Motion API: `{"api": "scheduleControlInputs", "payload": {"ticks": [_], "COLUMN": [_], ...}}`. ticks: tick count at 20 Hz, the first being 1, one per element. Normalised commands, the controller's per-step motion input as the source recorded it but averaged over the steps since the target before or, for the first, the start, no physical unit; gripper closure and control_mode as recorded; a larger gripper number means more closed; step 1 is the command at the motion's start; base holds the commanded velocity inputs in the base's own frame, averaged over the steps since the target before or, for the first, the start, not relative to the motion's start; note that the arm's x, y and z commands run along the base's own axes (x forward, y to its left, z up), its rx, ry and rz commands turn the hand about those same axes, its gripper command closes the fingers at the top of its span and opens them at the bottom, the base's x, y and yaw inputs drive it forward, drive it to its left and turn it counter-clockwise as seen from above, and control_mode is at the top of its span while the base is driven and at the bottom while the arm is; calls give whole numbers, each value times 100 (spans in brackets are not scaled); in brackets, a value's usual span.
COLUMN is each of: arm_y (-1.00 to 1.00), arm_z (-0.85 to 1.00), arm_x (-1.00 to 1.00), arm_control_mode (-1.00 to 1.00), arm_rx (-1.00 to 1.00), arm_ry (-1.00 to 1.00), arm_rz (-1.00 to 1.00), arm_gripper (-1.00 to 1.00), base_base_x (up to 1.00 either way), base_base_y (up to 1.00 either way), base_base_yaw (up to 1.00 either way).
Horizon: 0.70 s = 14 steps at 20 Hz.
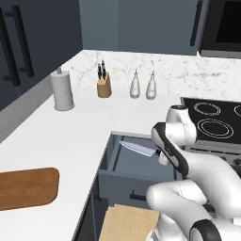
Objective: Pick up the knife from the drawer and place it on the cutting board. Then place the meat from the plate to the cutting board.
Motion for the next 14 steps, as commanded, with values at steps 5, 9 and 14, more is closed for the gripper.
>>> {"api": "scheduleControlInputs", "payload": {"ticks": [5,9,14], "arm_y": [9,47,75], "arm_z": [100,82,43], "arm_x": [-11,-4,-9], "arm_control_mode": [-100,-100,-100], "arm_rx": [1,1,0], "arm_ry": [-2,0,2], "arm_rz": [16,16,16], "arm_gripper": [100,100,100], "base_base_x": [0,0,0], "base_base_y": [0,0,0], "base_base_yaw": [0,0,0]}}
